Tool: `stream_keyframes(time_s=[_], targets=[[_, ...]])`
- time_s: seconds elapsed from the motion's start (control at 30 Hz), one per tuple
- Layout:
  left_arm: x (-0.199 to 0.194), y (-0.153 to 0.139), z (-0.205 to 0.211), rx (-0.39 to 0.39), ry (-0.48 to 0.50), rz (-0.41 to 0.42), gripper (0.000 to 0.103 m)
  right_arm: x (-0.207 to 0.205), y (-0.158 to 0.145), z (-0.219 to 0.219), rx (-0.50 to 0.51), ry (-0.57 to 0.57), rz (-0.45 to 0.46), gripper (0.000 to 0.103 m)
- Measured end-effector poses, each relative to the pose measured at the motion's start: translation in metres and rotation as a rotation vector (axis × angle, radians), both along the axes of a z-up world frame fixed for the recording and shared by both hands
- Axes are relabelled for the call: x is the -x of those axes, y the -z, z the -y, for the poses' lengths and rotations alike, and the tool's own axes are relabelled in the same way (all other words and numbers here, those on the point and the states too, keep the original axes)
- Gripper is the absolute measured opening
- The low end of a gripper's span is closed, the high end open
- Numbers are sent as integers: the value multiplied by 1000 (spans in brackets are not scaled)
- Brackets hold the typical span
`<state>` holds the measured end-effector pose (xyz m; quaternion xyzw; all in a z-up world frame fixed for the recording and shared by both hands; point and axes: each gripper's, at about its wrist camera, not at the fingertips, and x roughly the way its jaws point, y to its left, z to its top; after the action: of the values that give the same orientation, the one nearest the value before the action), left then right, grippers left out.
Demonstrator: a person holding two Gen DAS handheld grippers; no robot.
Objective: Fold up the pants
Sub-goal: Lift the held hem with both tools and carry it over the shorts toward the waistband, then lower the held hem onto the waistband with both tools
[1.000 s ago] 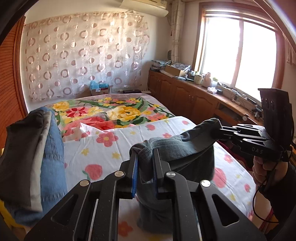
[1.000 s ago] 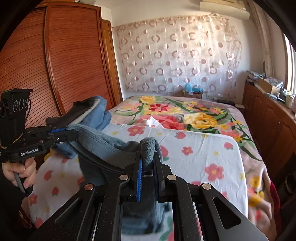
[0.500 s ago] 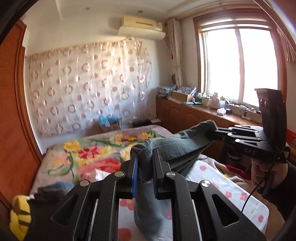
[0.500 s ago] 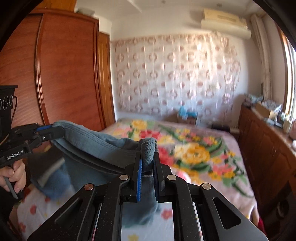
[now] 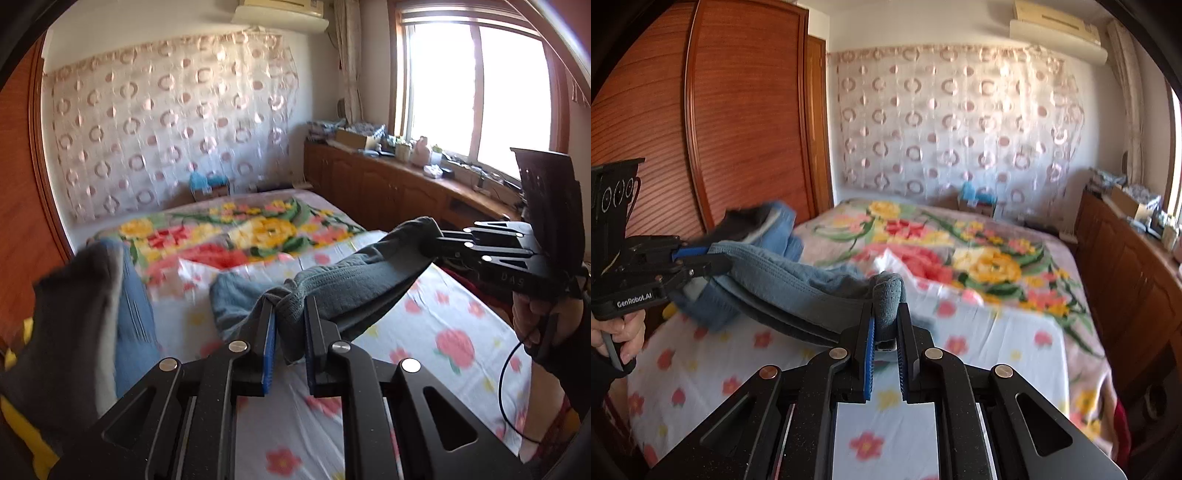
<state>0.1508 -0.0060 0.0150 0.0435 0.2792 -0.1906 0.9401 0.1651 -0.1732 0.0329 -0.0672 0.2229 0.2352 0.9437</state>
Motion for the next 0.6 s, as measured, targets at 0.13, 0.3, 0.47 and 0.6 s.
stream_keyframes(time_s=[0.13, 0.3, 0.47, 0.6], targets=[[26, 7, 4, 3, 5, -16, 14, 13, 1, -3, 21, -4, -31, 10], [48, 19, 5, 15, 16, -45, 14, 24, -13, 9, 31, -9, -67, 10], [64, 36, 8, 17, 29, -86, 14, 52, -8, 17, 32, -6, -111, 10], [74, 44, 6, 28, 24, -105, 14, 53, -9, 17, 21, -12, -143, 10]])
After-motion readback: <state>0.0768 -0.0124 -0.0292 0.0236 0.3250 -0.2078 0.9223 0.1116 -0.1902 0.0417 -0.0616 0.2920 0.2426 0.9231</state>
